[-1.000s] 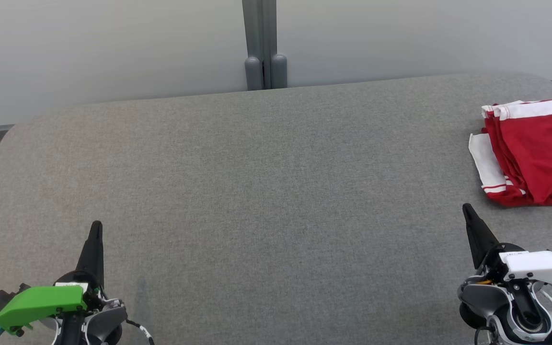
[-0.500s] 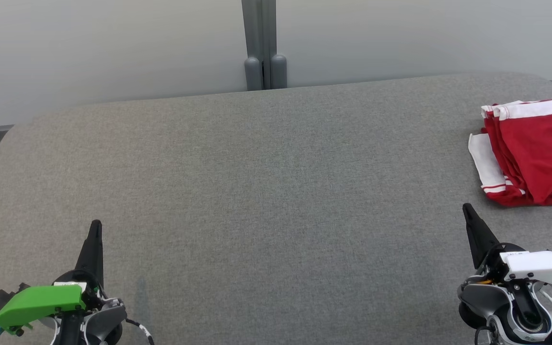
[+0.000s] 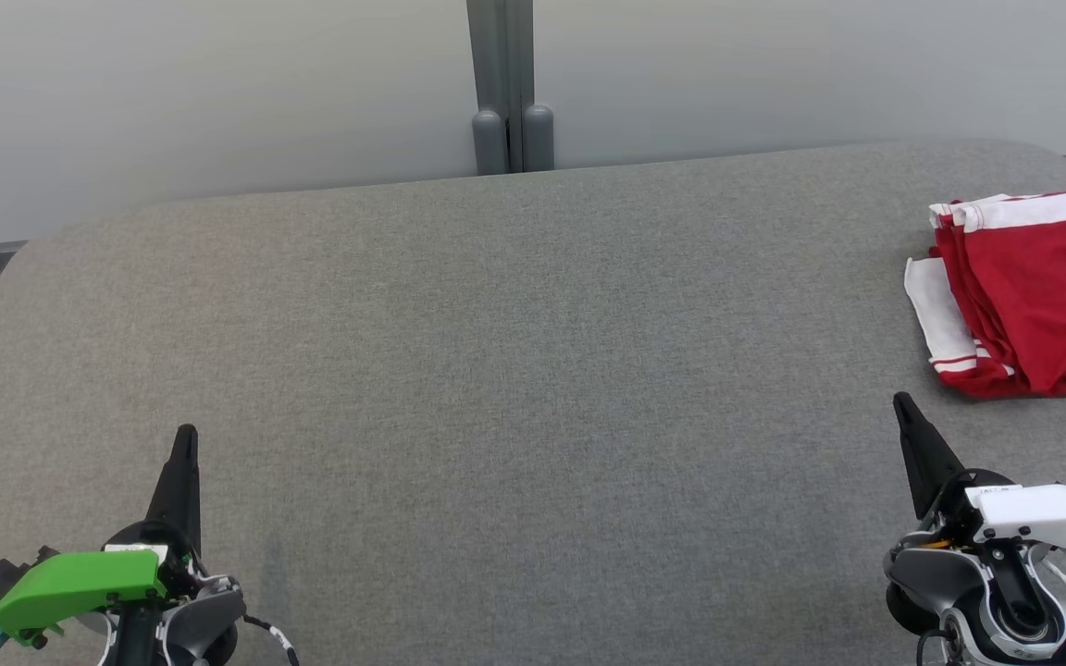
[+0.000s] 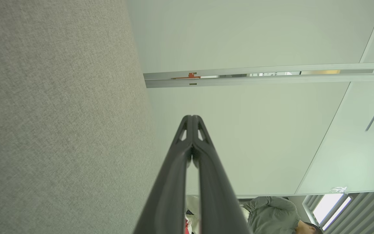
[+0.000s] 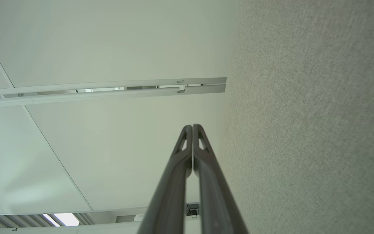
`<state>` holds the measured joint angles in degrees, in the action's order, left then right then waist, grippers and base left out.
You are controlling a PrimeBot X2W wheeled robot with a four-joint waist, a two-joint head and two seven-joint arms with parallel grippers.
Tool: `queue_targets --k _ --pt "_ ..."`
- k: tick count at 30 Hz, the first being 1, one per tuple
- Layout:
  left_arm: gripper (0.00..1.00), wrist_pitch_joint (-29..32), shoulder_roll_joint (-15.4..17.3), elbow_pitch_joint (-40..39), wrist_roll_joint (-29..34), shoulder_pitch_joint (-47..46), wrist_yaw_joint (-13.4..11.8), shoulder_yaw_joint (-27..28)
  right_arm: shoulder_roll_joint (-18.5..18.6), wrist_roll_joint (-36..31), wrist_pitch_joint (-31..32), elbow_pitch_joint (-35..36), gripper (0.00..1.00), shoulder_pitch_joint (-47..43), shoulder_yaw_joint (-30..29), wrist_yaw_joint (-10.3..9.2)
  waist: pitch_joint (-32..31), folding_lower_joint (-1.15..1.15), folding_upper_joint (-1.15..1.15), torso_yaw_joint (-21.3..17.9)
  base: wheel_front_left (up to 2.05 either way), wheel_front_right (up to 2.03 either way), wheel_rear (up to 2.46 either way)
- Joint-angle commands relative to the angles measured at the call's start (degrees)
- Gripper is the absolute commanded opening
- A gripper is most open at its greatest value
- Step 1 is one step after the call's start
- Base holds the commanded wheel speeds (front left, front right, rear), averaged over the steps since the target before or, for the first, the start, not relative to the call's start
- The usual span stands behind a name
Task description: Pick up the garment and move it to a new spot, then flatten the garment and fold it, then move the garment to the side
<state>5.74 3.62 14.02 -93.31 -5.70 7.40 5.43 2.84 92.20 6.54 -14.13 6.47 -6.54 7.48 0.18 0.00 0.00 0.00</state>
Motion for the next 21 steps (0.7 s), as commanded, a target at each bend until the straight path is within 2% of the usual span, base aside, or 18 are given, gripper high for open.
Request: queue_targets --k 1,21 --pt "0.00 0.1 0.1 -0.1 0.1 -0.8 0.2 0.2 0.0 0.4 0.2 0.3 0.00 -0.5 -0.1 0.02 0.0 0.00 0.00 0.0 0.00 0.00 0.00" --pt "0.00 0.3 -0.1 0.0 0.4 -0.8 0.2 0.5 0.0 0.4 0.2 0.3 0.00 -0.5 -0.1 0.02 0.0 0.00 0.00 0.0 0.00 0.00 0.00"
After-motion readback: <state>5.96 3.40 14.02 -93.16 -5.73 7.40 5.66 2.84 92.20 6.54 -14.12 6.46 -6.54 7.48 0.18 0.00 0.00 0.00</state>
